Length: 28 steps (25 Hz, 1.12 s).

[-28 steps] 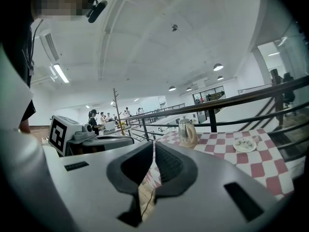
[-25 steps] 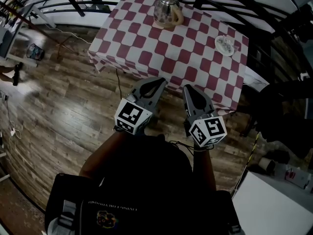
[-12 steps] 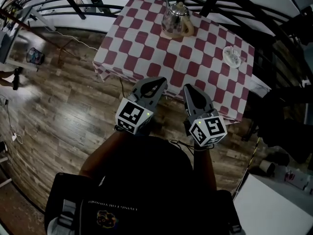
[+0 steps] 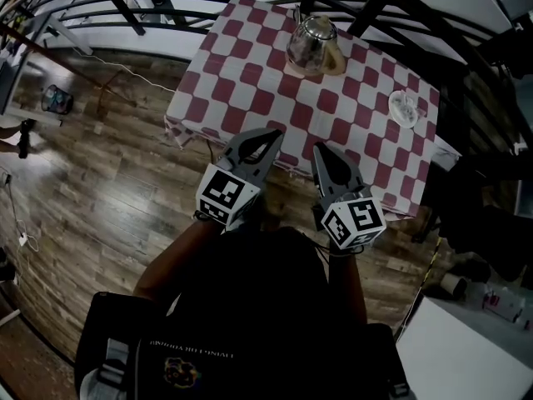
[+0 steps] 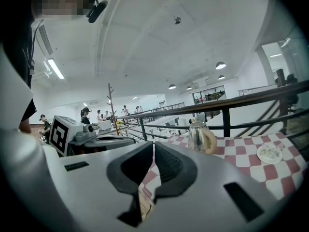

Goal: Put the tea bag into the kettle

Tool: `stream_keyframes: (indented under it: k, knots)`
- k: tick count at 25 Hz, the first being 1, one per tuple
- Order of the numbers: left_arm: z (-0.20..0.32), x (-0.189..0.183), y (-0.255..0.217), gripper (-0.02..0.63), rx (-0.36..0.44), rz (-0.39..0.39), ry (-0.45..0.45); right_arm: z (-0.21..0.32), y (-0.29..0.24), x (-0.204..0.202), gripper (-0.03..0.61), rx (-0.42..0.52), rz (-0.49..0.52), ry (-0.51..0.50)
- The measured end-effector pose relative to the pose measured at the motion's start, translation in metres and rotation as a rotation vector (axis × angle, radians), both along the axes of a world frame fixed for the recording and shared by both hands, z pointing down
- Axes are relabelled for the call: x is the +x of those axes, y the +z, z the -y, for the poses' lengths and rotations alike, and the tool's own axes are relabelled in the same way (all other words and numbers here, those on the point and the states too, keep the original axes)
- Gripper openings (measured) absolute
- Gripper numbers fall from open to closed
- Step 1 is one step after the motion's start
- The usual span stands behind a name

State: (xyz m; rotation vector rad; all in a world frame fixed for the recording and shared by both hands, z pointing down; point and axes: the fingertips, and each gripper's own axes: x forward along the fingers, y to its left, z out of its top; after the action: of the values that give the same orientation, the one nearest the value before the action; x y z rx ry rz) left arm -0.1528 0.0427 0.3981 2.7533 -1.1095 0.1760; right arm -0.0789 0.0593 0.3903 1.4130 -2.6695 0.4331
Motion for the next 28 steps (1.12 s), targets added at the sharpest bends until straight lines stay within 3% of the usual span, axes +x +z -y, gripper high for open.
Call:
stream_keyframes:
  k: [11, 28]
  knots:
    - [0.022, -0.007, -0.001, 0.006, -0.015, 0.003, 0.007, 0.024, -0.008, 0.000, 0.017, 0.015, -0.007, 0.024]
    - [0.084, 0.045, -0.003, 0.006, -0.004, 0.028, 0.001, 0.077, -0.003, 0.067, 0.017, 0.006, -0.003, 0.070]
